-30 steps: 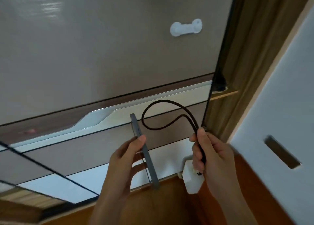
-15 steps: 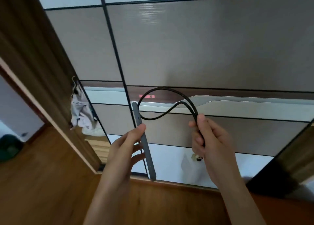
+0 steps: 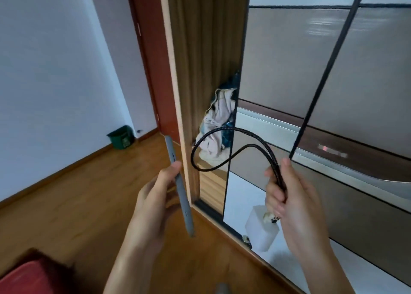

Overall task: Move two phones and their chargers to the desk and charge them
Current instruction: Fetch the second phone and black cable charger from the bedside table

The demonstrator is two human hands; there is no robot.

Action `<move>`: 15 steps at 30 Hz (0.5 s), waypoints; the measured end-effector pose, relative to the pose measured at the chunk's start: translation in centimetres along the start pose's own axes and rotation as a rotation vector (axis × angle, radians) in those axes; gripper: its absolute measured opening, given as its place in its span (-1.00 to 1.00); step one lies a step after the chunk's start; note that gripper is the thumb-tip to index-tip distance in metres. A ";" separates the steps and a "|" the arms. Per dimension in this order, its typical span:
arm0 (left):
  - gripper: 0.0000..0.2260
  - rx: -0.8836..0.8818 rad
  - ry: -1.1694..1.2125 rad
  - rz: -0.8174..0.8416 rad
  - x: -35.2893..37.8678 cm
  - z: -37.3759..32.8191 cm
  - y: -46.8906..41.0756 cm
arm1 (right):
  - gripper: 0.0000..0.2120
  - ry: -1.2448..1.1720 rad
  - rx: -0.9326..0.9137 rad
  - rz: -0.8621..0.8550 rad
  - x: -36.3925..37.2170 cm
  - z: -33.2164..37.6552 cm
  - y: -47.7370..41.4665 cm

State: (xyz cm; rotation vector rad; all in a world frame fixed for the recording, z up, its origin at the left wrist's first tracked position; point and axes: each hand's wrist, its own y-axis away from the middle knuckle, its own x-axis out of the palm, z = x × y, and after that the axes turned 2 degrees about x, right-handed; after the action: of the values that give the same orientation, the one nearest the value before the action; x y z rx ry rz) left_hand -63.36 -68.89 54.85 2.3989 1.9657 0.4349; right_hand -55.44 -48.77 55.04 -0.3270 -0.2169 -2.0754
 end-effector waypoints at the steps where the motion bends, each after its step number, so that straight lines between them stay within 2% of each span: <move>1: -0.52 0.001 0.011 -0.044 -1.0 -0.3 -0.8 | -0.58 -0.013 0.018 0.032 1.2 -0.4 -1.1; 5: -0.28 0.010 0.029 -0.174 -4.5 -1.6 -4.5 | -0.58 -0.100 0.085 0.145 6.3 -2.3 -6.1; 8: -0.31 0.032 0.017 -0.237 -6.7 -2.9 -8.3 | -0.68 -0.151 0.115 0.247 10.2 -4.0 -10.5; 12: -0.48 0.069 0.027 -0.309 -9.4 -5.2 -14.2 | -0.69 -0.196 0.118 0.392 15.6 -5.7 -16.7; 15: -0.39 0.078 0.032 -0.357 -11.3 -7.0 -18.2 | -0.70 -0.177 0.119 0.485 20.1 -6.4 -20.7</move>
State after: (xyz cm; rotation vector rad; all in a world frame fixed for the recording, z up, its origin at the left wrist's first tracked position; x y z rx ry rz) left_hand -84.34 -77.11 55.88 2.0221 2.3985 0.3905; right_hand -83.91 -56.69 54.94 -0.4429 -0.3310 -1.5493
